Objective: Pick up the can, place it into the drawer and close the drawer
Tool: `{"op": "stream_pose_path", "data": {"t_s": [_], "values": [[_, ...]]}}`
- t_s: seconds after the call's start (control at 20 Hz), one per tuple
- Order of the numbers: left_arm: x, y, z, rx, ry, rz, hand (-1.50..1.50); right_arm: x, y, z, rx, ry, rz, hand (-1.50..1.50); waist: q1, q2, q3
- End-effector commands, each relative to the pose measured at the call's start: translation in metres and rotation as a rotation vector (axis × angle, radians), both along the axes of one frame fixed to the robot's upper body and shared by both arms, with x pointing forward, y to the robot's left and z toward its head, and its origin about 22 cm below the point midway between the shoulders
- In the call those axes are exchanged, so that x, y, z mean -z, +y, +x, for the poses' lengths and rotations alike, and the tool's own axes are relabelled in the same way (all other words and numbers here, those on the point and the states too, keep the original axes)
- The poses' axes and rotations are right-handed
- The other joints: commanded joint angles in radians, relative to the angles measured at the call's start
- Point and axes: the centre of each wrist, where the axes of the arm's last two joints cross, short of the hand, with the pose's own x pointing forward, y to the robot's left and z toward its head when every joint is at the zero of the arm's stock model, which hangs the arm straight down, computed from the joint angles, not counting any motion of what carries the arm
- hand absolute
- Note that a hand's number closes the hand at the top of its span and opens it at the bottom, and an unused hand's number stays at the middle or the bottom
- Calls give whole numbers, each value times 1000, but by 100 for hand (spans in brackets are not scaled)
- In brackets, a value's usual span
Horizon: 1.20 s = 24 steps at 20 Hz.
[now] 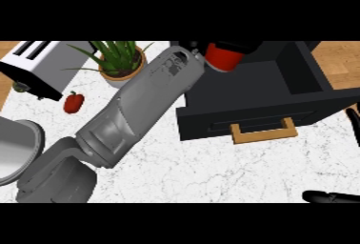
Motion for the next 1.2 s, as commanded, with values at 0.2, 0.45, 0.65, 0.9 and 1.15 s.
{"op": "stream_pose_path", "data": {"t_s": [0.2,0.45,0.65,0.9,1.15], "values": [[22,9,1,-64,-5,1,-150,-4,7,1,-21,-9,-15,-150,-11,4,-1],[21,7,0,-108,-11,-13,-150,-2,-1,-7,-21,-4,-33,-150,-25,1,0],[18,5,0,-119,-7,-37,-150,-17,7,-9,-19,-32,-39,-150,-17,-2,-1],[12,2,-2,-126,2,-89,-150,-21,6,-9,21,-108,-217,-150,-15,2,-1],[15,1,-4,-117,18,-127,-150,-29,6,-15,-4,-150,-370,-150,-9,-3,-1]]}}
